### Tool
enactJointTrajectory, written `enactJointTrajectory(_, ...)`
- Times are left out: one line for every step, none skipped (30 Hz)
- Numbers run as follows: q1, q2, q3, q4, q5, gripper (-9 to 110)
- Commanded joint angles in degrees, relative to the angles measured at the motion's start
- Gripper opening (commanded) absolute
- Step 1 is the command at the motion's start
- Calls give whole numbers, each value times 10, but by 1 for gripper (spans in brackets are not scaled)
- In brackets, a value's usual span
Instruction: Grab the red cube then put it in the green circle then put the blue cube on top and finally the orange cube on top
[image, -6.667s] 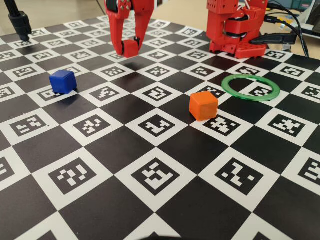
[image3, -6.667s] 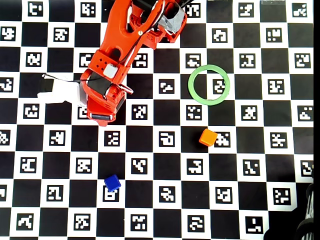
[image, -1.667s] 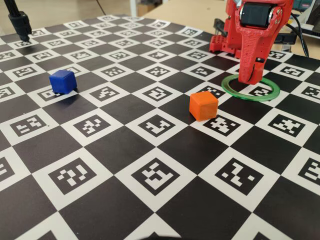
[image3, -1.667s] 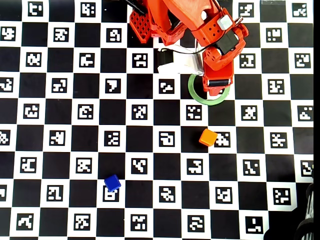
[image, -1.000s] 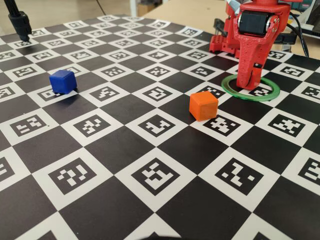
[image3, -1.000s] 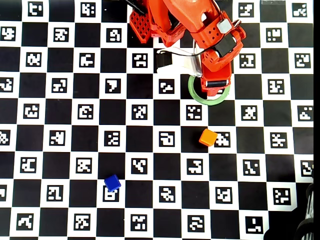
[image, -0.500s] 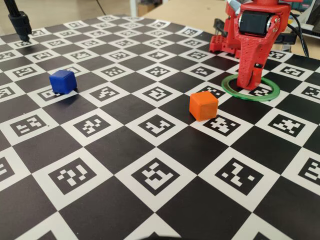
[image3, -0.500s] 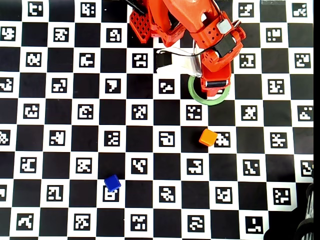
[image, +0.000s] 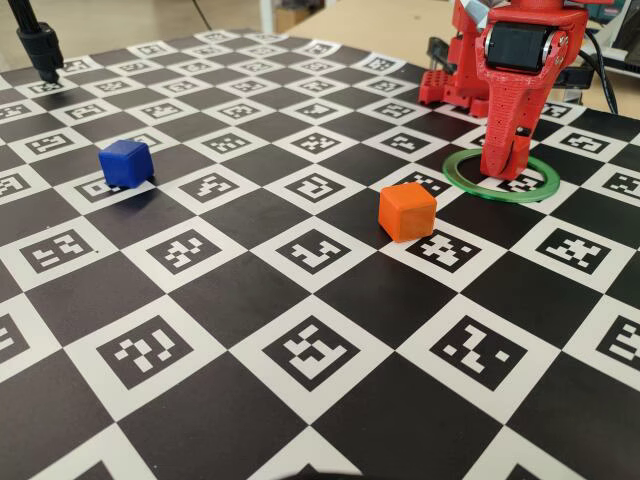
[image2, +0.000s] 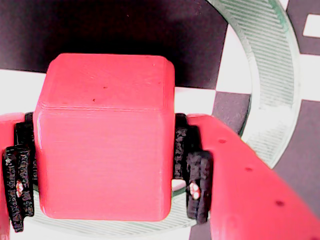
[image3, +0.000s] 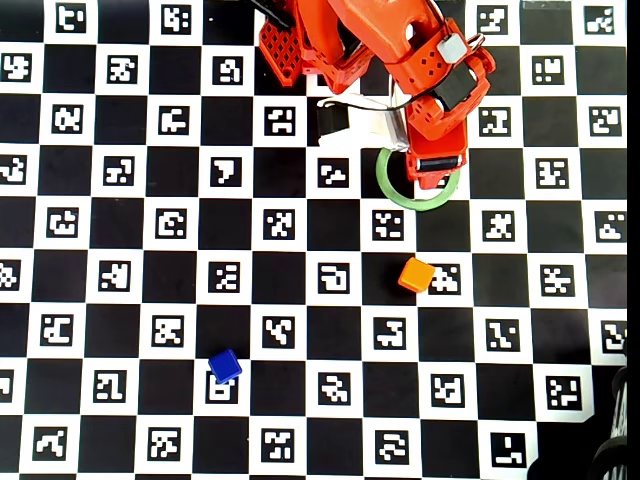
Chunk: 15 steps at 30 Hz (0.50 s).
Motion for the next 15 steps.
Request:
enactJointTrajectory(6, 2, -2, -9, -1, -1)
enactJointTrajectory(6, -1, 1, -11, -1, -1)
enactJointTrajectory(6, -2, 3, -14, -2, -1)
enactJointTrajectory(6, -3, 4, -16, -2, -1)
enactJointTrajectory(6, -4, 4, -17, -2, -1)
enactJointTrajectory(6, -4, 4, -17, -2, -1)
enactJointTrajectory(6, -4, 5, -18, -2, -1)
enactJointTrajectory(6, -4, 7, -21, -2, -1)
enactJointTrajectory(7, -4, 7, -22, -2, -1)
enactJointTrajectory(9, -4, 8, -23, -2, -1)
enactJointTrajectory(10, -4, 8, -23, -2, -1)
enactJointTrajectory(11, -4, 8, -23, -2, -1)
enactJointTrajectory(11, -5, 8, -23, -2, -1)
enactJointTrajectory(11, -5, 8, -23, -2, -1)
enactJointTrajectory(11, -5, 8, -23, 0, 0)
